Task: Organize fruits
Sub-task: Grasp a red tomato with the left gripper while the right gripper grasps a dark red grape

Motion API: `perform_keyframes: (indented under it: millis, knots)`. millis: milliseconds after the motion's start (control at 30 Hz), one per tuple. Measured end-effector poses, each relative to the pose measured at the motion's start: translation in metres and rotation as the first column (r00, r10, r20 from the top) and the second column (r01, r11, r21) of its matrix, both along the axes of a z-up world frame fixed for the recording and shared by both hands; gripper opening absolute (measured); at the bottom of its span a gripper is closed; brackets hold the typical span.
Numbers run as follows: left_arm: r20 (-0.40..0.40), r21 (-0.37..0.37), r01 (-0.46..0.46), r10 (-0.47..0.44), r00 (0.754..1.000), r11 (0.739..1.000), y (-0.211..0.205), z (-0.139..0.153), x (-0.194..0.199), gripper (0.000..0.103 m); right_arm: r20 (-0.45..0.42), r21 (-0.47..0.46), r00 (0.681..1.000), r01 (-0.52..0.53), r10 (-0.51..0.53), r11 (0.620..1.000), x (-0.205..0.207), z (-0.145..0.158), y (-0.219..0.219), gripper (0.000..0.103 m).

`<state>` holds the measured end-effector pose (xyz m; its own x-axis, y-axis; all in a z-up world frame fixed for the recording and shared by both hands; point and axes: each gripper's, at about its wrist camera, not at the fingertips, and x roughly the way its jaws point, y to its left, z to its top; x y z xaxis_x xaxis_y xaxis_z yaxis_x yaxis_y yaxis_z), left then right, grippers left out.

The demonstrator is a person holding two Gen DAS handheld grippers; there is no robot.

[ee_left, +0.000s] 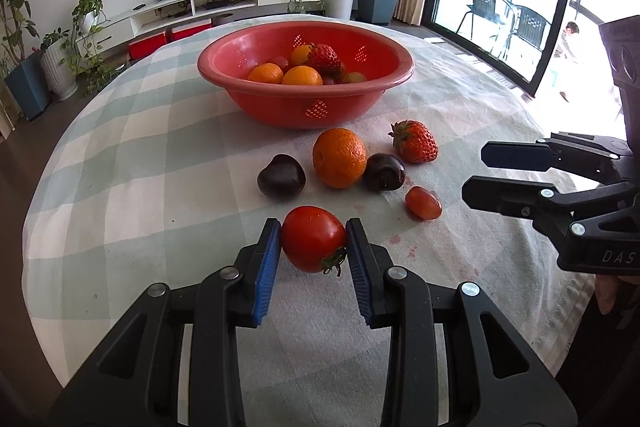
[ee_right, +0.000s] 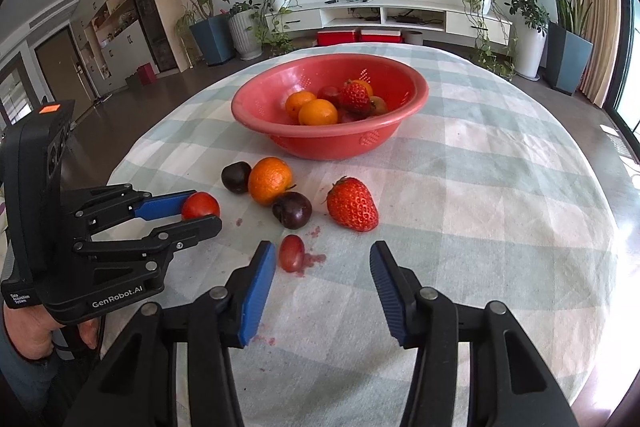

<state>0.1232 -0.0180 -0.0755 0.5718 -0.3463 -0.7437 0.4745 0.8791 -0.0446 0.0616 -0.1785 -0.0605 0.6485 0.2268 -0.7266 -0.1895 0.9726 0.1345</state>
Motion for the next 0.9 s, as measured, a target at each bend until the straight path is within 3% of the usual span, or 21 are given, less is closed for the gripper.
perform_keyframes:
  millis: [533, 667, 833, 900]
  knots:
    - [-0.002, -0.087, -0.030, 0.029, 1.000, 0.996, 0.024, 0.003, -0.002, 0.031, -0.090, -0.151, 0.995, -0.052, 0.038, 0.987, 0.025, -0.023, 0.042, 0.037]
    - [-0.005, -0.097, -0.032, 0.032, 0.999, 0.995, 0.026, 0.004, -0.003, 0.031, -0.086, -0.162, 0.996, -0.052, 0.039, 0.985, 0.025, -0.026, 0.043, 0.035]
    - [-0.003, -0.097, -0.033, 0.033, 0.999, 0.995, 0.026, 0.004, -0.004, 0.031, -0.085, -0.159, 0.996, -0.054, 0.040, 0.986, 0.024, -0.026, 0.043, 0.020]
    - [-0.002, -0.096, -0.033, 0.033, 0.999, 0.995, 0.026, 0.004, -0.004, 0.031, -0.086, -0.149, 0.996, -0.051, 0.038, 0.988, 0.022, -0.025, 0.041, 0.020]
